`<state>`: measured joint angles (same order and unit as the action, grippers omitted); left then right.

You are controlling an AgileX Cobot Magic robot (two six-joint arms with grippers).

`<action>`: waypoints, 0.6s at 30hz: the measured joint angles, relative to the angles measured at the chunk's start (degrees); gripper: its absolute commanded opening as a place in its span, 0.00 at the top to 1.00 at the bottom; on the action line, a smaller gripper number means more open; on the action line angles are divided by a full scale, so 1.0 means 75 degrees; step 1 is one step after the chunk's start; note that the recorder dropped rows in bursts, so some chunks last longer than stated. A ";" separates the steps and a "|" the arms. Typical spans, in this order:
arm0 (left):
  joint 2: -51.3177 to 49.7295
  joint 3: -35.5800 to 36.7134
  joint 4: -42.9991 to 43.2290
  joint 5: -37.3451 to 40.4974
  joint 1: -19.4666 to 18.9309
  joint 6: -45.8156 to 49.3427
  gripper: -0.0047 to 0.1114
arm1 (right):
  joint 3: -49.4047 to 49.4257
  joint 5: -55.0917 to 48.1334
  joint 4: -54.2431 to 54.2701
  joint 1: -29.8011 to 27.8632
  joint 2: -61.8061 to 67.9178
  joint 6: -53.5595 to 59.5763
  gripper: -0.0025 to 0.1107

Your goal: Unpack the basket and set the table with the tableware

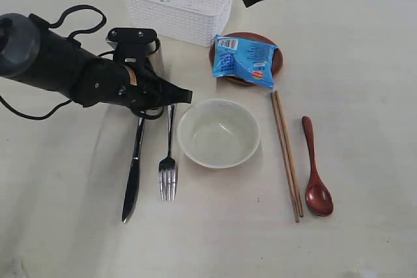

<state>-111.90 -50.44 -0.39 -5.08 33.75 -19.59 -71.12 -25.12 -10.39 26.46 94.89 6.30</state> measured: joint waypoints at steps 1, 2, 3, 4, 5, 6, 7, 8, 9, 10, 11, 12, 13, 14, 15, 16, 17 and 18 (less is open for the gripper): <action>0.0000 0.0000 0.0000 -0.0030 0.0000 0.0000 0.96 | 0.0000 0.0000 0.0000 0.0000 0.0000 0.0000 0.98; 0.0000 0.0000 0.0000 -0.0030 0.0000 0.0000 0.96 | 0.0000 0.0000 0.0000 0.0000 0.0000 0.0000 0.98; 0.0000 0.0000 0.0000 -0.0030 0.0000 0.0000 0.96 | 0.0000 0.0000 0.0000 0.0000 0.0000 0.0000 0.98; 0.0017 0.0000 0.0000 -0.0030 0.0000 0.0022 0.96 | 0.0000 0.0015 0.0000 0.0000 0.0000 0.0000 0.98; 0.0055 0.0000 0.0000 0.0043 0.0000 0.0040 0.96 | 0.0000 0.0011 0.0000 0.0000 0.0000 0.0000 0.98; 0.0107 0.0000 0.0000 0.0145 0.0000 0.0085 0.96 | 0.0000 0.0011 0.0000 0.0000 0.0000 0.0000 0.98; 0.0207 0.0000 0.0000 0.0255 0.0000 0.0146 0.96 | 0.0000 0.0011 0.0000 0.0000 0.0000 0.0000 0.98; 0.0297 0.0000 0.0000 0.0372 0.0000 0.0181 0.96 | 0.0000 0.0011 0.0000 0.0000 0.0000 0.0000 0.98; 0.0422 0.0000 0.0000 0.0482 0.0000 0.0229 0.96 | 0.0000 0.0018 0.0000 0.0000 0.0000 0.0000 0.98; 0.0586 0.0000 0.0000 0.0591 0.0000 0.0294 0.96 | 0.0000 0.0031 0.0000 0.0000 0.0000 0.0000 0.98; 0.0702 0.0000 0.0000 0.0677 0.0000 0.0343 0.96 | 0.0000 0.0031 0.0000 0.0000 0.0000 0.0000 0.98; 0.0848 0.0000 0.0000 0.0802 0.0000 0.0412 0.96 | 0.0000 0.0031 0.0000 0.0000 0.0000 0.0000 0.98; 0.0992 0.0000 0.0000 0.0937 0.0000 0.0491 0.96 | 0.0000 0.0031 0.0000 0.0000 0.0000 0.0000 0.98; 0.1104 0.0000 0.0000 0.1043 0.0000 0.0565 0.96 | 0.0000 0.0031 0.0000 0.0000 0.0000 0.0000 0.98; 0.1246 0.0000 0.0000 0.1176 0.0000 0.0629 0.96 | 0.0000 0.0013 0.0000 0.0000 0.0000 0.0000 0.98; 0.1385 0.0000 0.0000 0.1286 0.0000 0.0701 0.96 | 0.0000 -0.0027 0.0000 0.0000 0.0000 0.0000 0.98; 0.1498 0.0000 0.0000 0.1381 0.0000 0.0744 0.96 | 0.0000 -0.0098 0.0000 0.0000 0.0000 0.0000 0.98; 0.1644 0.0029 0.0000 0.1416 0.0000 0.0803 0.96 | 0.0000 -0.0185 0.0000 0.0000 0.0000 0.0000 0.98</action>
<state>-99.56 -50.22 -0.39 5.55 33.75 -13.56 -71.12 -26.51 -10.39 26.46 94.89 6.30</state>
